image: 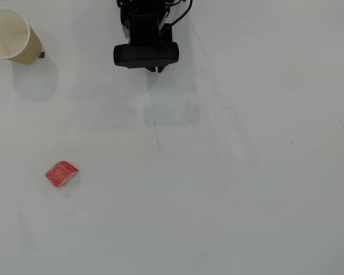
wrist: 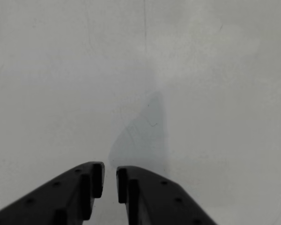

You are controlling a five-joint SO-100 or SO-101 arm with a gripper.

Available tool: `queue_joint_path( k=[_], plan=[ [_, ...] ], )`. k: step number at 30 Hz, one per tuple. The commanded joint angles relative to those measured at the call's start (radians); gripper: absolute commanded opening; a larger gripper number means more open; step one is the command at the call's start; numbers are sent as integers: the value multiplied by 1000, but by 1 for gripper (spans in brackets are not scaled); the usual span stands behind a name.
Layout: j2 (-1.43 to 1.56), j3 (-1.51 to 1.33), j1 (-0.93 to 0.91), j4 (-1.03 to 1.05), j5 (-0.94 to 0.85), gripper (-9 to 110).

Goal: Pick up the cube and drop it in the cup.

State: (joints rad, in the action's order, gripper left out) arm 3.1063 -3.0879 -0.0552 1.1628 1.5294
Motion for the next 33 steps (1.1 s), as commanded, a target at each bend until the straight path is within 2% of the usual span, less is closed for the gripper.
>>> queue_joint_path(
  k=[1, 30, 33],
  plan=[
    [29, -34, 3, 3, 0, 0],
    [29, -34, 32, 3, -5, 0],
    [29, -34, 48, -72, -5, 0]
  ],
)
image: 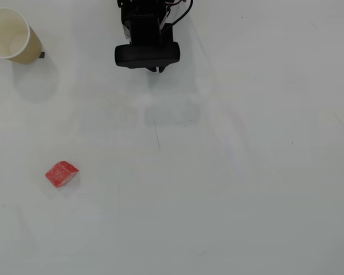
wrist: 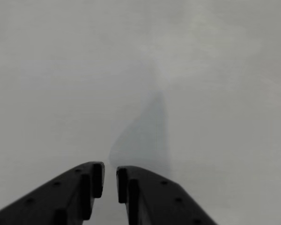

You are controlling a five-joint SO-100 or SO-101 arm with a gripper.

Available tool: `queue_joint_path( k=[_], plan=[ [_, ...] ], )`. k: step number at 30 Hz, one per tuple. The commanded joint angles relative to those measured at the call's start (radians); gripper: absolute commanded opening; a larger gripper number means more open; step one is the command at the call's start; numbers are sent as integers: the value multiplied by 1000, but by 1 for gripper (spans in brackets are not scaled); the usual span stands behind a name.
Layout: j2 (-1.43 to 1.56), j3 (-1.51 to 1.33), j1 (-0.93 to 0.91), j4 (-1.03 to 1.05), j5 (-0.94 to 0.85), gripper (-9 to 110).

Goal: Pick up the cube and drop it in the cup.

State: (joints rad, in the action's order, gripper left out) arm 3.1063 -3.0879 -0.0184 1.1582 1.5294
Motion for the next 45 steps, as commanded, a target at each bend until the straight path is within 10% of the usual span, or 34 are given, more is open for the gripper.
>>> queue_joint_path(
  k=[1, 31, 45],
  plan=[
    [31, -34, 14, -97, -5, 0],
    [32, -34, -258, -850, -12, 0],
    [32, -34, -356, -871, -12, 0]
  ],
)
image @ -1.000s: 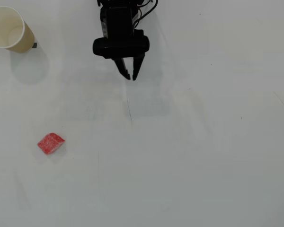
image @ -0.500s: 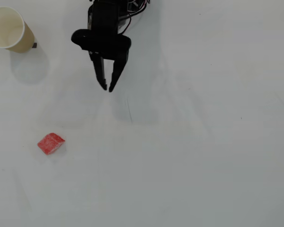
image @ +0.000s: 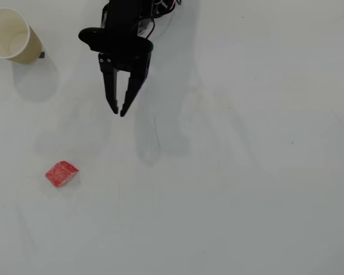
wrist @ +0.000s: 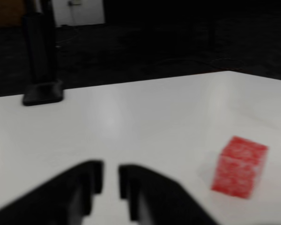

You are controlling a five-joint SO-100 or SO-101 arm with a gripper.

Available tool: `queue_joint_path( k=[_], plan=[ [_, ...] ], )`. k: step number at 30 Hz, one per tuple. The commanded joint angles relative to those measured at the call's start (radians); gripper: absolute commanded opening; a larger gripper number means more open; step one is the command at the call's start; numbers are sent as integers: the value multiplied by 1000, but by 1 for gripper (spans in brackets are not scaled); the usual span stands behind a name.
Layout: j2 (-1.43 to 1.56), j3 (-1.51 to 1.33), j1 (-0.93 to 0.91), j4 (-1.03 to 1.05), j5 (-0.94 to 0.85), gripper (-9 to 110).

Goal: Pick up the cube and drop it in the cup.

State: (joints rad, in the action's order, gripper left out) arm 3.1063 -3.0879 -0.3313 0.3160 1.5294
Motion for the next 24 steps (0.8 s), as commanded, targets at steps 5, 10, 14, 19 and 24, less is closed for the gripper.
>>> queue_joint_path(
  k=[5, 10, 14, 19, 24],
  plan=[
    [32, -34, -127, -11, -12, 0],
    [32, -34, -179, 28, -12, 0],
    [31, -34, -199, 49, -12, 0],
    [31, -34, -183, 46, -14, 3],
    [21, -34, -184, 48, -44, 21]
  ],
)
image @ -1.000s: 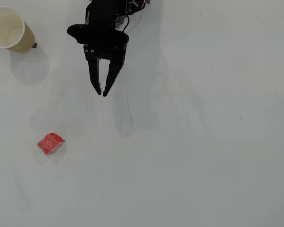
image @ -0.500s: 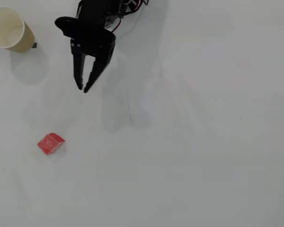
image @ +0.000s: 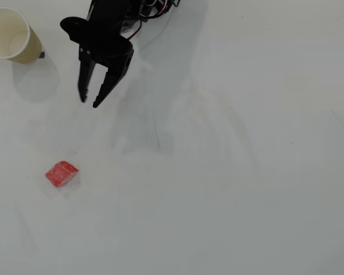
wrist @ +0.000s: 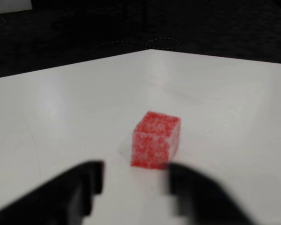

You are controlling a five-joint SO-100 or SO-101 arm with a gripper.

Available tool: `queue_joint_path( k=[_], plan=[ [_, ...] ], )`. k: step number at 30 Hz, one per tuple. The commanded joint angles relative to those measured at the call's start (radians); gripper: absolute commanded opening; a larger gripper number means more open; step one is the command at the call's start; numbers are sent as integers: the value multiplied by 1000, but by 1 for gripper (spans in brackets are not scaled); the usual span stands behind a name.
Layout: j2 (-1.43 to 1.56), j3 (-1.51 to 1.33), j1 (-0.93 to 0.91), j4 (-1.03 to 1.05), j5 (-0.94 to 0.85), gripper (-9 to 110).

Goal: Pick up the cube and drop it in the cup.

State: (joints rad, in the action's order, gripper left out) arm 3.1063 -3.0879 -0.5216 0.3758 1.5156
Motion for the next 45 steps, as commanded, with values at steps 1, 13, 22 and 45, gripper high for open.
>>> queue_joint_path(
  k=[1, 13, 22, 45],
  plan=[
    [14, -34, 2, -12, -46, 22],
    [-215, 101, -75, -32, -112, 29],
    [-561, 354, -97, -156, -112, 29],
    [-1062, 770, -40, -296, -112, 39]
  ],
)
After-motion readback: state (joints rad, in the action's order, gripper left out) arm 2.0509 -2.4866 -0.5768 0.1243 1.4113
